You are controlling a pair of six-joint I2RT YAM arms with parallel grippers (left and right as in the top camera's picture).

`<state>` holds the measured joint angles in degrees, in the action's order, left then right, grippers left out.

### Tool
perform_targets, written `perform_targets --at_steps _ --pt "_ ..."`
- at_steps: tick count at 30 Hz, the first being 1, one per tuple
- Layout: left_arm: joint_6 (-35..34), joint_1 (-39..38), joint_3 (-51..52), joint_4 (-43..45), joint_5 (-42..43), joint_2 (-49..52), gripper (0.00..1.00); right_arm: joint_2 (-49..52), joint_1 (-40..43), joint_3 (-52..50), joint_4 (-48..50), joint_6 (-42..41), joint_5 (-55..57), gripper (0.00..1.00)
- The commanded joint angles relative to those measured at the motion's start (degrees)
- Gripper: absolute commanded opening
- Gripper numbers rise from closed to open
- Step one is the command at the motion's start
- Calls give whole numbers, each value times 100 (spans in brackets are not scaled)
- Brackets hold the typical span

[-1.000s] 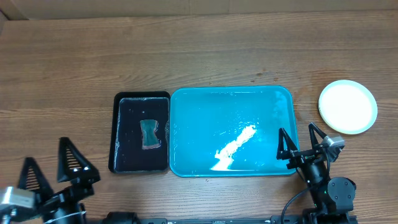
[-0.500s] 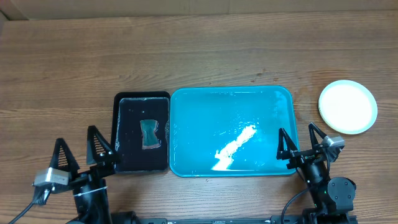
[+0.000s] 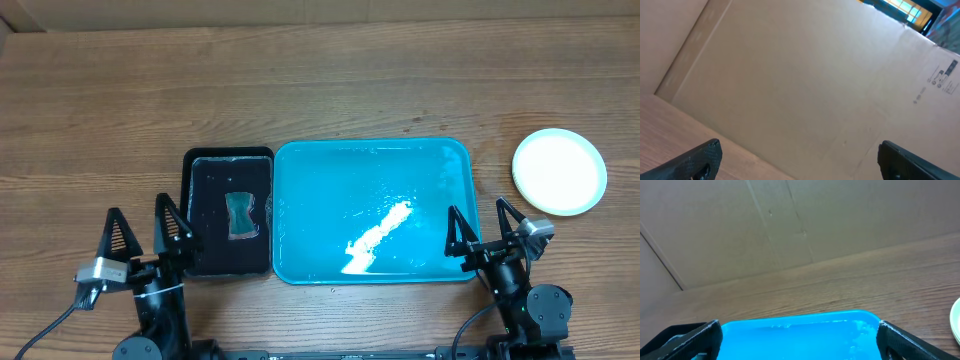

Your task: Clean dirty plates on tray and stack at the side

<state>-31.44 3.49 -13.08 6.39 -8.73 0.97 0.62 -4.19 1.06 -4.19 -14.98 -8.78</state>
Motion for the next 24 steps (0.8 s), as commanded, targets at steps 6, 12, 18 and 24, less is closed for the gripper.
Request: perform_targets --at_steps 6,12,18,24 --pt "319 35 573 566 468 -79 100 -46 -24 -61 20 0 -24 100" --pt "317 35 935 855 627 -79 100 -46 -26 -61 20 0 -24 100" --pt "321 35 1204 1163 629 -79 99 -46 -24 -61 20 0 -24 100" --pt "1316 35 1283 1027 1172 -79 100 -46 -24 -61 20 0 -24 100"
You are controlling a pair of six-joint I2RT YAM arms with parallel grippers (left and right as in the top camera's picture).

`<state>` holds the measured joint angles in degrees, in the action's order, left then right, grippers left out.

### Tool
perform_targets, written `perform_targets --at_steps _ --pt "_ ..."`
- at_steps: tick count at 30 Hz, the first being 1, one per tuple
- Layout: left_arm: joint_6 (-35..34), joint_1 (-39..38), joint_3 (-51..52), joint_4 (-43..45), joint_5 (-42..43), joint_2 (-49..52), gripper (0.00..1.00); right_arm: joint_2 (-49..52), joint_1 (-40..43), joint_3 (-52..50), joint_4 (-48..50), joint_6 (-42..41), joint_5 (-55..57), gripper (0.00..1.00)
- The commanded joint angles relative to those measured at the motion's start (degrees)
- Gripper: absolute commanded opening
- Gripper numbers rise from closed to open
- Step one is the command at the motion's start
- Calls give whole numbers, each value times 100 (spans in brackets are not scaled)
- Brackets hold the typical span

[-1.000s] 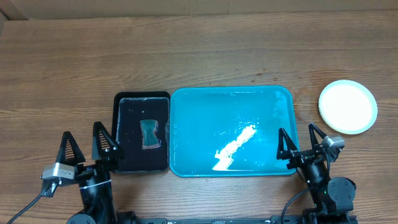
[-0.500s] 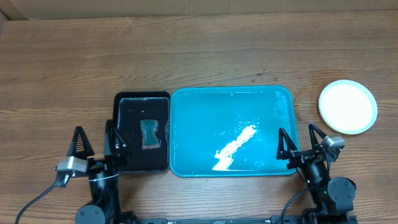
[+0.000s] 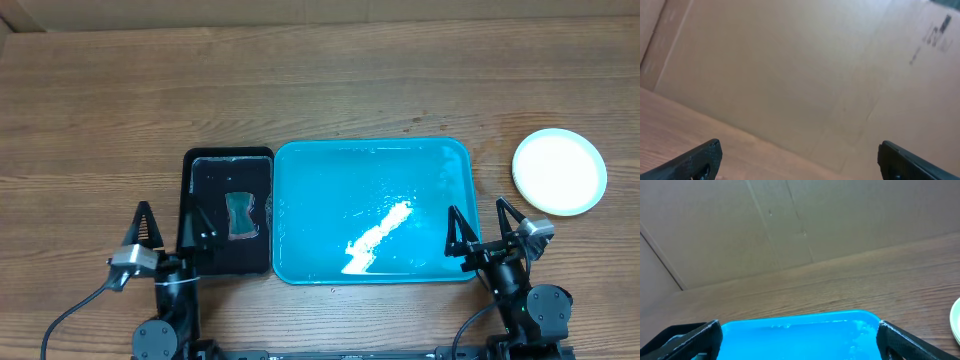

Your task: Clean dirty plates on tray and stack at the side

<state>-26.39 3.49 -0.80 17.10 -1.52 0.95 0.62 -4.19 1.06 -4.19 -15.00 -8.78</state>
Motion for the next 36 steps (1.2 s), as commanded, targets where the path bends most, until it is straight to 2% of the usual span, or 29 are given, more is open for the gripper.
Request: perform_targets --at_steps 1,12,16,21,29,36 --pt "970 35 55 -114 553 -76 100 -46 -24 -61 20 2 -24 100" --pt "793 31 55 -2157 592 -76 99 -46 -26 -61 20 2 -24 100" --pt "789 28 52 -2138 485 -76 100 -46 -24 -61 20 2 -24 100" --pt "146 28 52 -2140 101 -76 100 -46 -26 -61 20 2 -24 100" --pt "660 28 52 -2168 140 -76 100 -46 -26 -61 20 2 -24 100" --pt "671 28 52 -2162 138 -76 100 -46 -26 -61 20 0 -24 100"
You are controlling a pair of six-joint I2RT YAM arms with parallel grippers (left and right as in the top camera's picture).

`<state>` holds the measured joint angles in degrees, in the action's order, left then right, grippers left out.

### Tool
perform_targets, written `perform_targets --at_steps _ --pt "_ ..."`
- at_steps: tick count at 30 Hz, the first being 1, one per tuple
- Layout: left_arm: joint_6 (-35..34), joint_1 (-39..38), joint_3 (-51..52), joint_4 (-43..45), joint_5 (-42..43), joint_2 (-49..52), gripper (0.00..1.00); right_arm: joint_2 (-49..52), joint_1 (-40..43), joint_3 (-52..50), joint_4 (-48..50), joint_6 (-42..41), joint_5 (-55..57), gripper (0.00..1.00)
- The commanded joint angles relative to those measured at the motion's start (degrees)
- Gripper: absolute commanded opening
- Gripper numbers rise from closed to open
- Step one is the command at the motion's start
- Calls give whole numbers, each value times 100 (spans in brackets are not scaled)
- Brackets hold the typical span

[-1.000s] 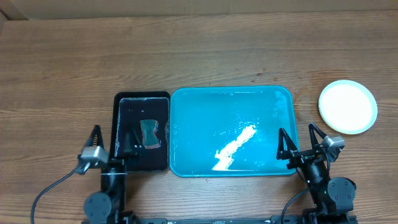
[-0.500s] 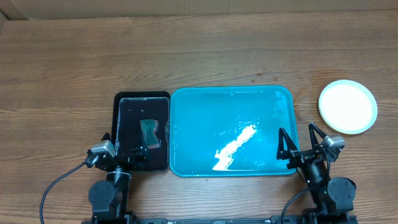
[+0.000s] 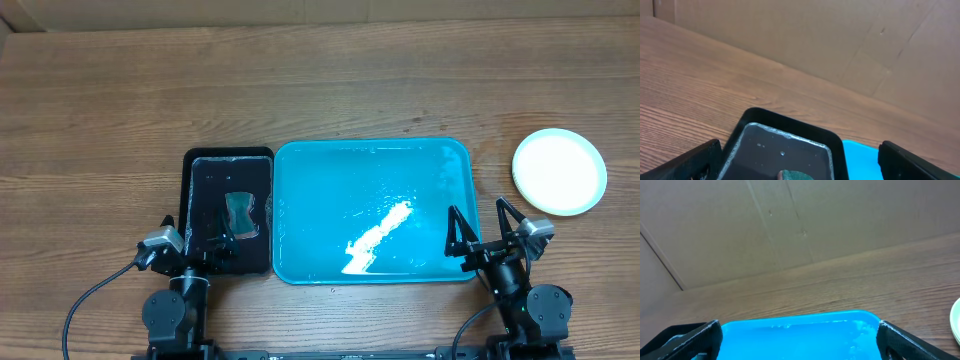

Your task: Clean dirty plates on tray and stack at the side

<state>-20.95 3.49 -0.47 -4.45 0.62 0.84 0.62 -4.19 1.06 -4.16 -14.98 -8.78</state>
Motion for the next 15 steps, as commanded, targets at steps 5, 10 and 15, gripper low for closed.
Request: perform_targets --at_steps 5,10,15 --pt "127 28 20 -2 -81 -66 100 -46 -26 -61 17 0 -24 100" --pt "127 28 20 -2 -81 -63 99 -46 -24 -61 17 0 -24 100" --pt "127 28 20 -2 -81 -63 100 -46 -26 -61 17 0 -24 100"
